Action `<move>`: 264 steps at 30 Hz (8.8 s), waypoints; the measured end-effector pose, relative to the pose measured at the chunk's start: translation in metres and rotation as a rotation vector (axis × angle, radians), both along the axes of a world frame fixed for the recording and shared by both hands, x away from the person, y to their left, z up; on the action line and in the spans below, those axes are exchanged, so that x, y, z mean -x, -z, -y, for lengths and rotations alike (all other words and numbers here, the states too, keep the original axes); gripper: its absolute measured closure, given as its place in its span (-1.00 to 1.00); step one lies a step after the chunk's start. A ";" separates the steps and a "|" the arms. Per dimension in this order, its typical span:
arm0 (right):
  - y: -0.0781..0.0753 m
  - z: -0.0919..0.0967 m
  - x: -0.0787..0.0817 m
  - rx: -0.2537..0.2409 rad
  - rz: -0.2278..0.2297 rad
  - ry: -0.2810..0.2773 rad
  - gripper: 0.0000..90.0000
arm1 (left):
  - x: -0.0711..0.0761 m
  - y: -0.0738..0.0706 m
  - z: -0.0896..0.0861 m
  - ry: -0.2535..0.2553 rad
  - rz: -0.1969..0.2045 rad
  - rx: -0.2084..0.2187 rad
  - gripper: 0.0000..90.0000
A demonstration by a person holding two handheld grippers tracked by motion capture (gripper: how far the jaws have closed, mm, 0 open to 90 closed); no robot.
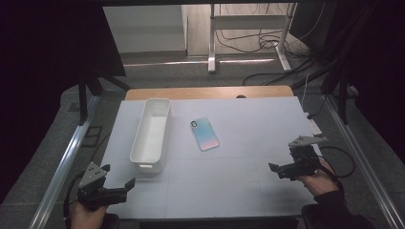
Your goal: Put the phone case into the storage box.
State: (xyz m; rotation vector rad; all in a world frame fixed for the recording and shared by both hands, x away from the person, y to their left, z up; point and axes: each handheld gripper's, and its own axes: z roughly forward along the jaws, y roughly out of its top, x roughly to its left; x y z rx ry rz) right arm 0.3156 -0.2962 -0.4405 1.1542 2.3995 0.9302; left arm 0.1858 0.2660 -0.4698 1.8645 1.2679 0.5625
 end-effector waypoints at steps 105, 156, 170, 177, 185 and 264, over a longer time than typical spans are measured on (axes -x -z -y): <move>0.020 -0.143 -0.105 0.070 -0.126 -0.210 -1.00 | 0.000 0.000 0.000 0.020 -0.003 0.002 -1.00; 0.042 -0.194 -0.136 0.097 -0.185 -0.336 0.99 | -0.001 0.001 0.000 0.021 -0.005 0.001 -1.00; 0.054 -0.235 -0.124 0.081 -0.191 -0.422 0.99 | -0.001 0.001 0.000 0.021 -0.004 -0.004 -1.00; 0.063 -0.250 -0.120 0.091 -0.201 -0.447 0.99 | 0.000 0.001 0.000 0.022 -0.003 -0.006 -1.00; 0.071 -0.251 -0.120 0.113 -0.213 -0.444 0.99 | 0.000 0.001 0.000 0.022 -0.003 -0.006 -1.00; 0.058 -0.237 -0.181 0.293 -0.232 -0.204 -1.00 | 0.000 0.000 0.003 0.031 0.003 -0.027 -1.00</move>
